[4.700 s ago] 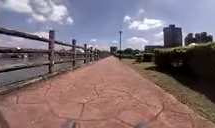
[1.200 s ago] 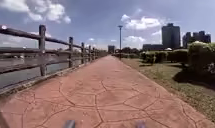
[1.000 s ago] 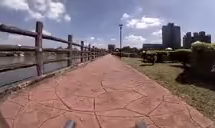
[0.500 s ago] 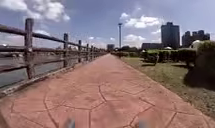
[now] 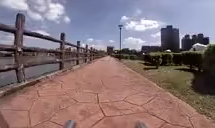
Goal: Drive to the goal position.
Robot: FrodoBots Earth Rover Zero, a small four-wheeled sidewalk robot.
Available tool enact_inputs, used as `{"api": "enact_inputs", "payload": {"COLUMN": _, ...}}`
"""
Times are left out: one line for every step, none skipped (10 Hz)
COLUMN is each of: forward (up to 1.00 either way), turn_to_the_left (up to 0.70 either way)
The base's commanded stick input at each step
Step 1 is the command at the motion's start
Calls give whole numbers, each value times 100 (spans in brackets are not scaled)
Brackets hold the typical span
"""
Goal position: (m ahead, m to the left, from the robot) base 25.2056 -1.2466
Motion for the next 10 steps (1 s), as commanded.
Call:
{"api": "enact_inputs", "payload": {"forward": 70, "turn_to_the_left": 0}}
{"api": "enact_inputs", "payload": {"forward": 70, "turn_to_the_left": 0}}
{"api": "enact_inputs", "payload": {"forward": 70, "turn_to_the_left": 0}}
{"api": "enact_inputs", "payload": {"forward": 70, "turn_to_the_left": 0}}
{"api": "enact_inputs", "payload": {"forward": 70, "turn_to_the_left": 0}}
{"api": "enact_inputs", "payload": {"forward": 70, "turn_to_the_left": 0}}
{"api": "enact_inputs", "payload": {"forward": 70, "turn_to_the_left": 0}}
{"api": "enact_inputs", "payload": {"forward": 70, "turn_to_the_left": 0}}
{"api": "enact_inputs", "payload": {"forward": 70, "turn_to_the_left": 0}}
{"api": "enact_inputs", "payload": {"forward": 70, "turn_to_the_left": 0}}
